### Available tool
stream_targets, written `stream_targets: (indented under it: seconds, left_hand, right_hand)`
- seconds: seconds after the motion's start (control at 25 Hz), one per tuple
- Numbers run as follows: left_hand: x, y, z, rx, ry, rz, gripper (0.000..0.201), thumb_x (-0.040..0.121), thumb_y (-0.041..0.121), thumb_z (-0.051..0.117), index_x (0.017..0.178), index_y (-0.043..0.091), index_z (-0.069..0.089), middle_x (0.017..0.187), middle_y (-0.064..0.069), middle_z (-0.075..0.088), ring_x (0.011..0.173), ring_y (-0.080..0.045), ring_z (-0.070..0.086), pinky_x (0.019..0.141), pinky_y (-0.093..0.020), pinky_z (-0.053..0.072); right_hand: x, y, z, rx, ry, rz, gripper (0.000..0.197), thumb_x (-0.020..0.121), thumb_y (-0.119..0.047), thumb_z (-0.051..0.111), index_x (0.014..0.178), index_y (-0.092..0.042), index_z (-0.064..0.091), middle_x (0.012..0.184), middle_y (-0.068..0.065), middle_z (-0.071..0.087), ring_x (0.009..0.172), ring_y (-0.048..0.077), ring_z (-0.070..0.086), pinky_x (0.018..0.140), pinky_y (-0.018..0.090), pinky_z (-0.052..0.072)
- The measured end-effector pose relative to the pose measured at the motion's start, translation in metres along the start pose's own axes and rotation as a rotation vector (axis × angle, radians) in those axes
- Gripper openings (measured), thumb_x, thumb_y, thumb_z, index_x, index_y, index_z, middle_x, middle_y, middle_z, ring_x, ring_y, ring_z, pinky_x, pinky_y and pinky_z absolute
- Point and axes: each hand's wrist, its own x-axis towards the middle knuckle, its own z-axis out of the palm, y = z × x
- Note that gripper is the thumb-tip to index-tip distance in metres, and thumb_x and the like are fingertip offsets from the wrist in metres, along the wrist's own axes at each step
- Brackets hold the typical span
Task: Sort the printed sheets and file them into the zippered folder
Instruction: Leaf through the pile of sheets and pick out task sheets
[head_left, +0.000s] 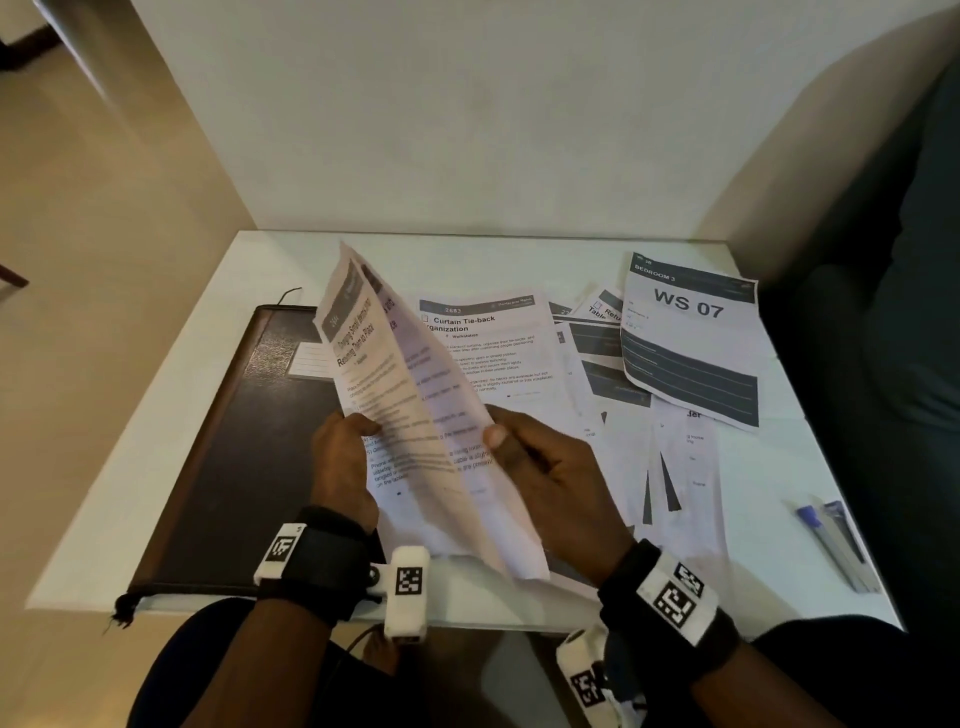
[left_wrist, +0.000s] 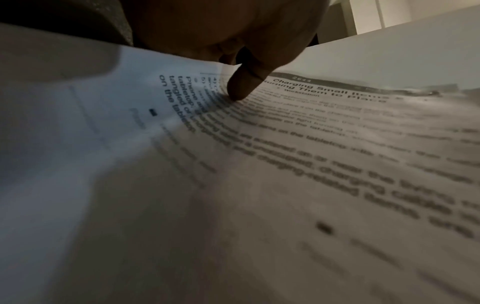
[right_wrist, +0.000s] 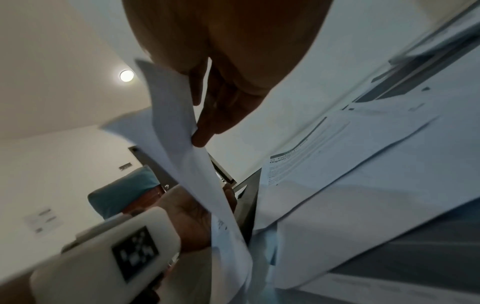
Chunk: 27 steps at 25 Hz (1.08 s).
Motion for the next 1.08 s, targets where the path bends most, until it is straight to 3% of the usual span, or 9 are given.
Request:
stream_targets:
  seconds: [0.12, 0.2, 0.28, 0.4, 0.56, 0.72, 0.96, 1.0, 1.08]
  left_hand:
    - [0.002, 0.003, -0.005, -0.026, 0.024, 0.012, 0.018, 0.089, 0.01, 0.055, 0.106, 0.007, 0.06, 0.095, -0.013, 0.068, 0.076, -0.024, 0.069, 0.066, -0.033, 0.059]
    - [0.006, 0.003, -0.008, -0.041, 0.088, 0.03, 0.018, 0.083, 0.015, 0.058, 0.101, 0.009, 0.061, 0.1, -0.014, 0.066, 0.084, -0.026, 0.067, 0.075, -0.038, 0.057]
    - [0.011, 0.006, -0.015, -0.059, 0.115, 0.036, 0.013, 0.088, 0.015, 0.057, 0.099, 0.008, 0.058, 0.092, -0.01, 0.064, 0.075, -0.02, 0.067, 0.067, -0.033, 0.057]
    - [0.011, 0.005, -0.02, -0.074, 0.1, -0.003, 0.012, 0.1, 0.005, 0.044, 0.091, 0.006, 0.052, 0.078, -0.006, 0.058, 0.048, -0.009, 0.062, 0.045, -0.021, 0.049]
    - [0.001, 0.012, -0.019, -0.094, 0.161, -0.034, 0.015, 0.094, 0.002, 0.047, 0.085, 0.009, 0.056, 0.08, -0.005, 0.068, 0.053, -0.013, 0.068, 0.052, -0.026, 0.052]
    - [-0.005, 0.015, -0.019, -0.093, 0.202, -0.08, 0.012, 0.09, 0.002, 0.052, 0.096, 0.008, 0.061, 0.093, -0.008, 0.073, 0.072, -0.023, 0.07, 0.063, -0.034, 0.055]
    - [-0.027, 0.024, -0.012, -0.085, 0.199, -0.106, 0.011, 0.089, -0.002, 0.049, 0.093, 0.001, 0.058, 0.096, -0.013, 0.07, 0.073, -0.024, 0.066, 0.055, -0.03, 0.054]
    - [-0.031, 0.024, -0.012, -0.128, 0.152, -0.101, 0.016, 0.087, -0.003, 0.047, 0.094, 0.002, 0.06, 0.103, -0.013, 0.073, 0.079, -0.025, 0.069, 0.06, -0.03, 0.058]
    - [-0.035, 0.025, -0.017, -0.266, 0.071, -0.105, 0.04, 0.078, -0.002, 0.045, 0.11, 0.007, 0.066, 0.122, -0.012, 0.074, 0.103, -0.031, 0.073, 0.085, -0.04, 0.062]
  right_hand:
    - [0.029, 0.007, -0.015, 0.062, 0.007, 0.217, 0.055, 0.104, -0.057, 0.03, 0.119, -0.024, 0.073, 0.108, -0.008, 0.077, 0.099, 0.014, 0.073, 0.089, 0.035, 0.059]
    - [0.061, 0.033, -0.034, -0.266, 0.163, 0.249, 0.054, 0.101, -0.063, 0.042, 0.109, -0.021, 0.075, 0.101, -0.006, 0.077, 0.097, 0.017, 0.073, 0.091, 0.041, 0.056]
    - [0.092, 0.059, -0.044, -0.652, 0.283, 0.286, 0.057, 0.093, -0.063, 0.056, 0.12, -0.014, 0.068, 0.116, 0.005, 0.069, 0.113, 0.026, 0.064, 0.095, 0.04, 0.051]
    - [0.109, 0.078, -0.048, -0.872, 0.301, 0.47, 0.091, 0.081, -0.07, 0.067, 0.142, -0.007, 0.044, 0.145, 0.017, 0.039, 0.139, 0.035, 0.035, 0.103, 0.051, 0.044]
    - [0.108, 0.096, -0.051, -0.942, 0.257, 0.568, 0.113, 0.072, -0.075, 0.073, 0.151, -0.007, 0.028, 0.157, 0.018, 0.024, 0.148, 0.037, 0.019, 0.103, 0.061, 0.042]
    - [0.092, 0.104, -0.071, -0.893, 0.245, 0.547, 0.107, 0.076, -0.065, 0.077, 0.153, -0.007, 0.029, 0.157, 0.017, 0.03, 0.147, 0.037, 0.022, 0.108, 0.058, 0.038]
    - [0.049, 0.105, -0.108, -0.72, 0.33, 0.443, 0.084, 0.08, -0.037, 0.085, 0.145, -0.007, 0.042, 0.146, 0.013, 0.046, 0.137, 0.031, 0.04, 0.112, 0.045, 0.038]
    - [0.044, 0.104, -0.109, -0.698, 0.356, 0.41, 0.072, 0.083, -0.032, 0.082, 0.141, -0.009, 0.046, 0.141, 0.011, 0.05, 0.133, 0.029, 0.045, 0.11, 0.044, 0.042]
    - [0.039, 0.101, -0.108, -0.63, 0.418, 0.34, 0.041, 0.09, -0.024, 0.075, 0.124, -0.015, 0.055, 0.124, 0.005, 0.061, 0.118, 0.025, 0.059, 0.098, 0.039, 0.051]
